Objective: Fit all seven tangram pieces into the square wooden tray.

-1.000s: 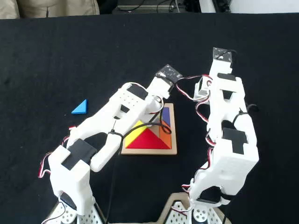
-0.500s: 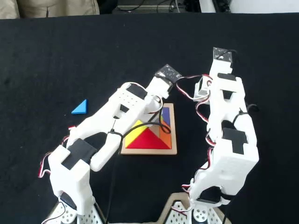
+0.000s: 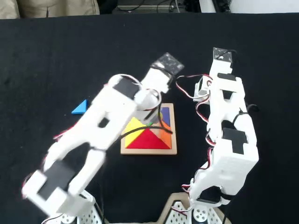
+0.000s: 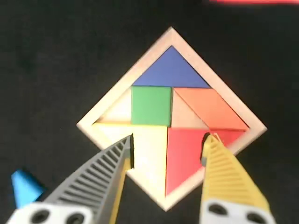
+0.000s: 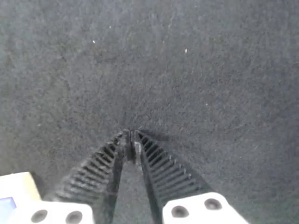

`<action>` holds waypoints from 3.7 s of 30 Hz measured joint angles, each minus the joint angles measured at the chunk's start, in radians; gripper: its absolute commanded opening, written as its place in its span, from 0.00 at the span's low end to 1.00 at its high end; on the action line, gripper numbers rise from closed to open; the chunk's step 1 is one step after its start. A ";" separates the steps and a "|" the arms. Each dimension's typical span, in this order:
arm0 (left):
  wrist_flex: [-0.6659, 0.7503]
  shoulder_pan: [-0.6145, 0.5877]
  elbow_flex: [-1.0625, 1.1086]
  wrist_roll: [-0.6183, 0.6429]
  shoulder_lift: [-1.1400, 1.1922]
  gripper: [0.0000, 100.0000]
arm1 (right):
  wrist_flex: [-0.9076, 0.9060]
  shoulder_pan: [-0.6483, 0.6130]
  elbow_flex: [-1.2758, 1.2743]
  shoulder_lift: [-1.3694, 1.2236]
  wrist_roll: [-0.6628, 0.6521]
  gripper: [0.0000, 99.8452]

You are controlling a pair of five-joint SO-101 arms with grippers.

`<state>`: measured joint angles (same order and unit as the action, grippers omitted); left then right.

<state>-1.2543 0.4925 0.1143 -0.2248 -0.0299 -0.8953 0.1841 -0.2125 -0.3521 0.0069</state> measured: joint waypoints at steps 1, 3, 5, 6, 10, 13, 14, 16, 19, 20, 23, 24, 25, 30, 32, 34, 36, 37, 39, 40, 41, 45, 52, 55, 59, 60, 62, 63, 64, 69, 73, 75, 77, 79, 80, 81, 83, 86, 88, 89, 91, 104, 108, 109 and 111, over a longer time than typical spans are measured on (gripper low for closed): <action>-0.029 -0.002 0.000 0.000 -0.055 0.24 | 0.000 0.000 0.000 0.000 0.000 0.01; -0.075 -0.020 0.000 -0.003 -0.172 0.25 | 0.000 0.000 0.000 0.000 0.000 0.01; -0.109 -0.075 0.000 -0.012 -0.281 0.25 | 0.000 0.000 0.000 0.000 0.000 0.01; -0.124 -0.117 0.000 -0.044 -0.328 0.25 | 0.000 0.000 0.000 0.000 0.000 0.01; -0.170 -0.301 0.057 -0.362 -0.417 0.24 | 0.000 0.000 0.000 0.000 0.000 0.01; -0.164 -0.422 0.132 -0.638 -0.416 0.24 | 0.000 0.000 0.000 0.000 0.000 0.01; -0.149 -0.454 0.153 -0.704 -0.410 0.24 | 0.000 0.000 0.000 0.000 0.000 0.01; -0.100 -0.499 0.192 -0.769 -0.385 0.24 | 0.000 0.000 0.000 0.000 0.000 0.01; -0.021 -0.543 0.213 -0.773 -0.333 0.25 | 0.000 0.000 0.000 0.000 0.000 0.01; -0.002 -0.555 0.213 -0.766 -0.316 0.25 | 0.000 0.000 0.000 0.000 0.000 0.01; 0.044 -0.580 0.216 -0.755 -0.242 0.25 | 0.000 0.000 0.000 0.000 0.000 0.01; 0.060 -0.582 0.216 -0.755 -0.212 0.25 | 0.000 0.000 0.000 0.000 0.000 0.01; 0.074 -0.582 0.216 -0.752 -0.181 0.25 | 0.000 0.000 0.000 0.000 0.000 0.01; 0.087 -0.588 0.146 -0.710 -0.012 0.25 | 0.000 0.000 0.000 0.000 0.000 0.01; 0.087 -0.600 0.100 -0.687 0.060 0.25 | 0.000 0.000 0.000 0.000 0.000 0.01; 0.087 -0.618 0.058 -0.678 0.127 0.30 | 0.000 0.000 0.000 0.000 0.000 0.01; 0.087 -0.638 0.023 -0.661 0.192 0.36 | 0.000 0.000 0.000 0.000 0.000 0.01; 0.089 -0.651 0.006 -0.660 0.222 0.38 | 0.000 0.000 0.000 0.000 0.000 0.01; 0.089 -0.672 -0.017 -0.660 0.278 0.38 | 0.000 0.000 0.000 0.000 0.000 0.01; 0.089 -0.680 -0.028 -0.660 0.301 0.37 | 0.000 0.000 0.000 0.000 0.000 0.01; 0.089 -0.686 -0.035 -0.661 0.322 0.36 | 0.000 0.000 0.000 0.000 0.000 0.01; 0.089 -0.690 -0.048 -0.672 0.388 0.35 | 0.000 0.000 0.000 0.000 0.000 0.01; 0.121 -0.690 -0.054 -0.675 0.436 0.35 | 0.000 0.000 0.000 0.000 0.000 0.01; 0.170 -0.690 -0.054 -0.675 0.454 0.35 | 0.000 0.000 0.000 0.000 0.000 0.01; 0.186 -0.690 -0.054 -0.675 0.477 0.35 | 0.000 0.000 0.000 0.000 0.000 0.01; 0.187 -0.690 -0.054 -0.675 0.477 0.35 | 0.000 0.000 0.000 0.000 0.000 0.01; 0.189 -0.690 -0.054 -0.675 0.477 0.35 | 0.000 0.000 0.000 0.000 0.000 0.01; 0.189 -0.690 -0.054 -0.675 0.477 0.35 | 0.000 0.000 0.000 0.000 0.000 0.01; 0.189 -0.690 -0.054 -0.675 0.477 0.35 | 0.000 0.000 0.000 0.000 0.000 0.01; 0.189 -0.690 -0.054 -0.675 0.477 0.27 | 0.000 0.000 0.000 0.000 0.000 0.01; 0.186 -0.689 -0.054 -0.675 0.480 0.16 | 0.000 0.000 0.000 0.000 0.000 0.01; 0.183 -0.687 -0.064 -0.677 0.483 0.16 | 0.000 0.000 0.000 0.000 0.000 0.01; 0.183 -0.687 -0.075 -0.677 0.489 0.17 | 0.000 0.000 0.000 0.000 0.000 0.01; 0.183 -0.686 -0.075 -0.677 0.496 0.17 | 0.000 0.000 0.000 0.000 0.000 0.01; 0.183 -0.686 -0.075 -0.677 0.496 0.17 | 0.000 0.000 0.000 0.000 0.000 0.01; 0.183 -0.686 -0.075 -0.677 0.496 0.17 | 0.000 0.000 0.000 0.000 0.000 0.01; 0.181 -0.686 -0.077 -0.677 0.496 0.17 | 0.000 0.000 0.000 0.000 0.000 0.01; 0.138 -0.683 -0.095 -0.677 0.497 0.17 | 0.000 0.000 0.000 0.000 0.000 0.01; 0.094 -0.672 -0.124 -0.677 0.500 0.17 | 0.000 0.000 0.000 0.000 0.000 0.01; 0.068 -0.669 -0.140 -0.677 0.502 0.17 | 0.000 0.000 0.000 0.000 0.000 0.01; 0.008 -0.666 -0.184 -0.671 0.503 0.17 | 0.000 0.000 0.000 0.000 0.000 0.01; -0.387 -0.396 -0.577 -0.698 0.503 0.17 | 0.002 0.000 0.000 0.000 0.000 0.01; -0.476 -0.279 -0.621 -0.755 0.503 0.17 | 0.002 0.029 0.000 0.000 0.000 0.01; -0.483 -0.258 -0.621 -0.769 0.503 0.17 | 0.002 0.035 0.000 0.000 0.000 0.01; -0.489 -0.224 -0.617 -0.787 0.500 0.17 | 0.002 0.040 0.000 0.000 0.000 0.01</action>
<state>-1.7438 0.2685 -0.5025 -1.0119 0.4703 -0.8938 0.2240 -0.2125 -0.3521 0.0069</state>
